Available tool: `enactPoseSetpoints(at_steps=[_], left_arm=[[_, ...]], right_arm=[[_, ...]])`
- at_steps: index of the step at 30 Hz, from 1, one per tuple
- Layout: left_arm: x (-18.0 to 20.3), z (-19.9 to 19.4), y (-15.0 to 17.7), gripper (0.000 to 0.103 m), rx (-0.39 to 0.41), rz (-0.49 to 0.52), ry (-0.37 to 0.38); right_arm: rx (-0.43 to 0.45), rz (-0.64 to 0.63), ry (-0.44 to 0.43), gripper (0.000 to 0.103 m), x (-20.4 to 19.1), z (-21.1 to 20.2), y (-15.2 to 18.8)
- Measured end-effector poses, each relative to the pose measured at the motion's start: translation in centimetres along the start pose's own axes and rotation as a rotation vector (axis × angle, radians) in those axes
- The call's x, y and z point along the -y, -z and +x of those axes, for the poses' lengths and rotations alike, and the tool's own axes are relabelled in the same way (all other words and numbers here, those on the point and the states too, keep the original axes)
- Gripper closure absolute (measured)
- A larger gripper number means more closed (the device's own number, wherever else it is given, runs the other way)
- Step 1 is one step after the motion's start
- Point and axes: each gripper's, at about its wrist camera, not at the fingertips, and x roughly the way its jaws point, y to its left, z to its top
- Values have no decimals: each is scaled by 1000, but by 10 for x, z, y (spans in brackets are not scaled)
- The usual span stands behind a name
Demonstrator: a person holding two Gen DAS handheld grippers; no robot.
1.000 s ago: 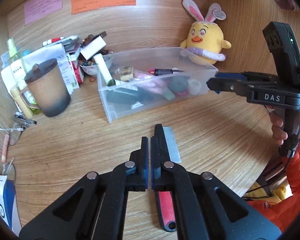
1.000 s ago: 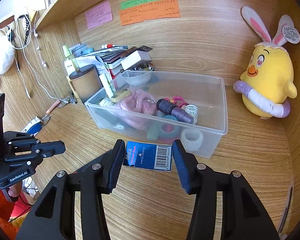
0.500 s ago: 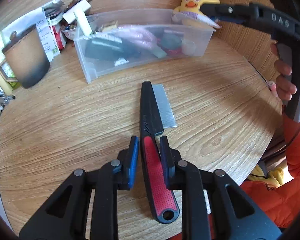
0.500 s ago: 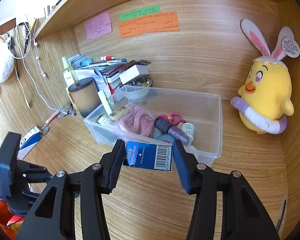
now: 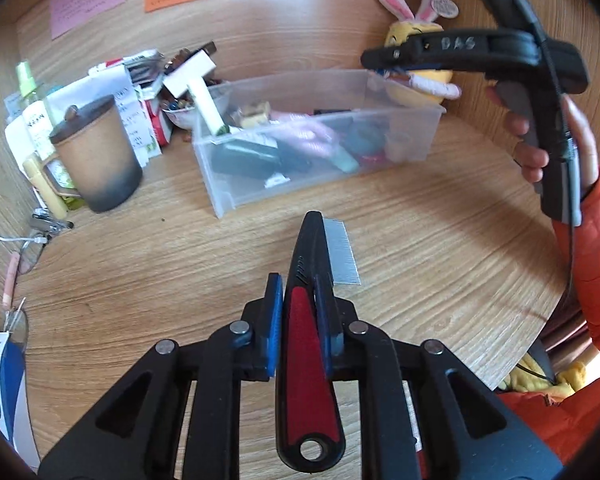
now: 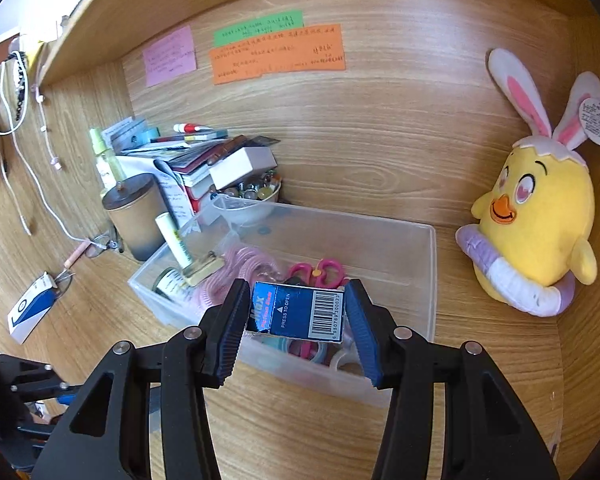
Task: Organize objects
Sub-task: 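Carry the blue card and red-handled comb into the clear box and open both grippers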
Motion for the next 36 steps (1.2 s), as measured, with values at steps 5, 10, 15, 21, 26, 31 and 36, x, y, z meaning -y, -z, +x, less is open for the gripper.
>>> enactPoseSetpoints(at_steps=[5, 10, 15, 21, 26, 31, 36], left_arm=[[-12, -12, -9, 87, 36, -34, -2], [-14, -22, -26, 87, 95, -51, 6], [-19, -32, -43, 87, 147, -69, 21], [-21, -25, -72, 87, 178, -67, 13], [-23, -4, -96, 87, 165, -58, 22], [-25, 25, -118, 87, 130, -57, 39], [-18, 58, -136, 87, 77, -33, 37]], right_arm=[[-57, 9, 7, 57, 7, 25, -4], [-120, 15, 25, 57, 11, 51, -1], [-162, 6, 36, 57, 11, 62, 3], [-130, -4, 15, 45, 7, 49, 3], [-98, -14, 3, 42, 5, 31, 3], [-48, -47, 32, 39, -1, 13, 4], [-11, -49, 28, 35, -4, -1, 8]])
